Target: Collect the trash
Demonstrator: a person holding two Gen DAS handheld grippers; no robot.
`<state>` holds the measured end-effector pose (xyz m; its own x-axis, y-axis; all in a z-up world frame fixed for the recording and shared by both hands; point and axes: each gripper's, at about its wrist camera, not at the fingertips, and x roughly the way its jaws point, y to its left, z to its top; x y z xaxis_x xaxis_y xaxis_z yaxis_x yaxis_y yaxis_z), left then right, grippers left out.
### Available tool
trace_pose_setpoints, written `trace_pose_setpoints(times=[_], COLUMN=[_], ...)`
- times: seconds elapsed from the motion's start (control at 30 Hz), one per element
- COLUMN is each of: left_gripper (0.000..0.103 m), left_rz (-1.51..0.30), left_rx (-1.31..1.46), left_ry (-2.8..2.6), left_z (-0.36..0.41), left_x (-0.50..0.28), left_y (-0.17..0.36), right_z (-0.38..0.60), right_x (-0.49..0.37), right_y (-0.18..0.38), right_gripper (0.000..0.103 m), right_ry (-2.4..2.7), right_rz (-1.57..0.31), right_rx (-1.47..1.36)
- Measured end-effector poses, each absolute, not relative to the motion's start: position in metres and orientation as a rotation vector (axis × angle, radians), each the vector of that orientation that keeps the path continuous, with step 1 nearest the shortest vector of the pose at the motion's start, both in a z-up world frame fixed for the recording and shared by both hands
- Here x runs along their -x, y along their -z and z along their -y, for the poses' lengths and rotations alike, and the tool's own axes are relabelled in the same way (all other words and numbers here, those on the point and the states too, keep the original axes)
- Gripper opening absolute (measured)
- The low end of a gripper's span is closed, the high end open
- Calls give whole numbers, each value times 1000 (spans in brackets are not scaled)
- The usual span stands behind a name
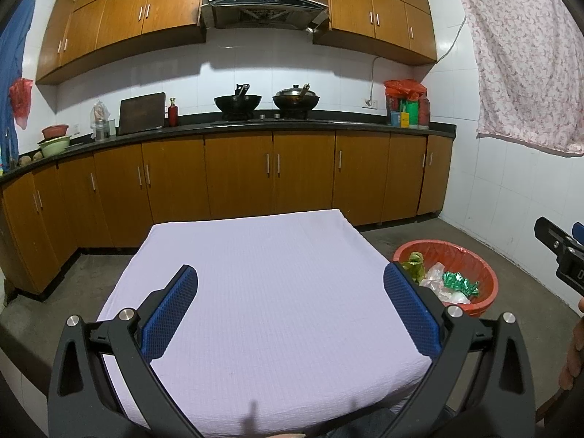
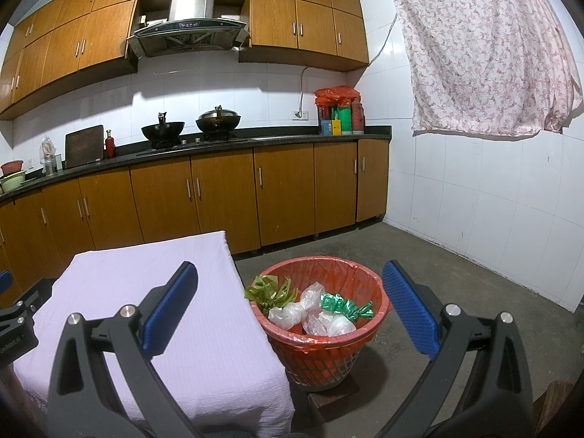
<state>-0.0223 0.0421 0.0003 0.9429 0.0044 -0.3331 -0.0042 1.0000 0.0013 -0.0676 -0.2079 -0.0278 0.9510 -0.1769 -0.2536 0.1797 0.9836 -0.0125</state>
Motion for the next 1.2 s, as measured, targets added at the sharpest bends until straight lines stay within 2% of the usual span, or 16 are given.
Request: trace_pose_setpoints(times=[1.2], left_gripper=[101], left_rz=[-345], left_rx=[0], left_ry=[-9], left_z=[-48], left_x=[22], left_y=[0], right_z=[205], right_x=[68], right_y=[33], right_gripper=[99], right_ry=[185], right_rz=[-258], right_rx=[-14])
